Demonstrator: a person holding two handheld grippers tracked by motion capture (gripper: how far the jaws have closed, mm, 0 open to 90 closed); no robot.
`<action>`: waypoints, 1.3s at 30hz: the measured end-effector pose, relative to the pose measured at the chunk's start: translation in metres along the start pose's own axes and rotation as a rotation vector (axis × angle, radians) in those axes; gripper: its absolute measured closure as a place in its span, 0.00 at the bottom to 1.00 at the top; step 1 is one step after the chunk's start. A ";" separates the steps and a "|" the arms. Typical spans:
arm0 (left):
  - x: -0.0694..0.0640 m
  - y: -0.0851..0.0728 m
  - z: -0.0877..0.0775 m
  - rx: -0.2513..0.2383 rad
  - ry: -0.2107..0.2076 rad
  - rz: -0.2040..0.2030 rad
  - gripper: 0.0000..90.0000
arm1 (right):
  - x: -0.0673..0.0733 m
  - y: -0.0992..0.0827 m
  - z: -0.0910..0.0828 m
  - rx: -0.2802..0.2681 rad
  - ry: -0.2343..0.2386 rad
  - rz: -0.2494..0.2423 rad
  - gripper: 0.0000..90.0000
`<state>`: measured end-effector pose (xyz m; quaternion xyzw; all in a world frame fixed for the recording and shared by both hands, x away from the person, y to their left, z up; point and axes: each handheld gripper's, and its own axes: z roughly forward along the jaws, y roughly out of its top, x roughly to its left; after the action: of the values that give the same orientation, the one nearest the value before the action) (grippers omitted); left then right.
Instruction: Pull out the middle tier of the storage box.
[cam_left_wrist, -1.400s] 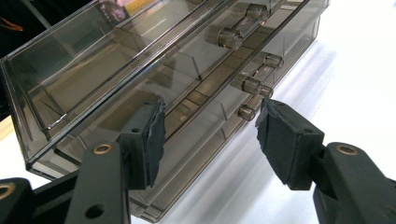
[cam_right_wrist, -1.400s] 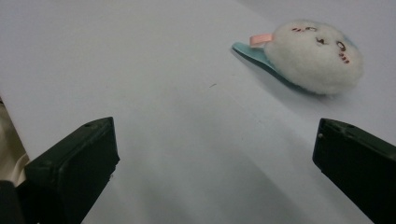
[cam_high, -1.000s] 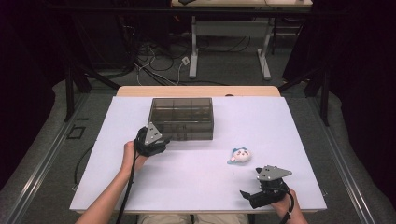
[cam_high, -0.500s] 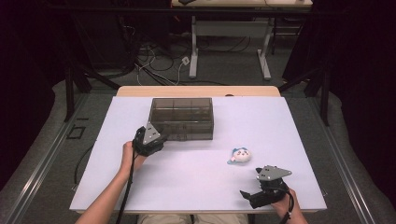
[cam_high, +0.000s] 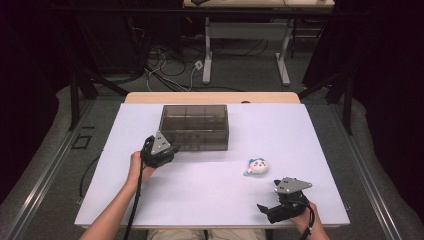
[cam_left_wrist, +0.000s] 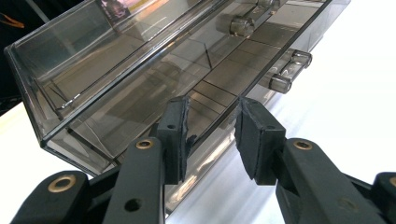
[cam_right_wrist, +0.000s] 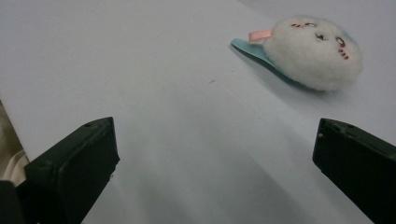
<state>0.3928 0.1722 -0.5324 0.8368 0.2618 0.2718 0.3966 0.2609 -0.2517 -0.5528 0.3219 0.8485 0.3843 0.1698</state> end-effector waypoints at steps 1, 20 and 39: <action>0.000 0.000 0.000 -0.001 -0.001 -0.001 0.71 | 0.000 0.000 0.000 0.001 0.002 -0.001 0.00; -0.006 -0.001 -0.007 0.019 -0.040 0.004 0.73 | 0.000 0.000 -0.001 0.004 -0.001 0.002 0.00; -0.009 -0.004 -0.014 0.029 -0.085 -0.003 0.74 | 0.000 -0.001 0.001 -0.003 -0.005 0.005 0.00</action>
<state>0.3762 0.1757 -0.5299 0.8530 0.2499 0.2316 0.3955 0.2607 -0.2516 -0.5537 0.3246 0.8466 0.3853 0.1715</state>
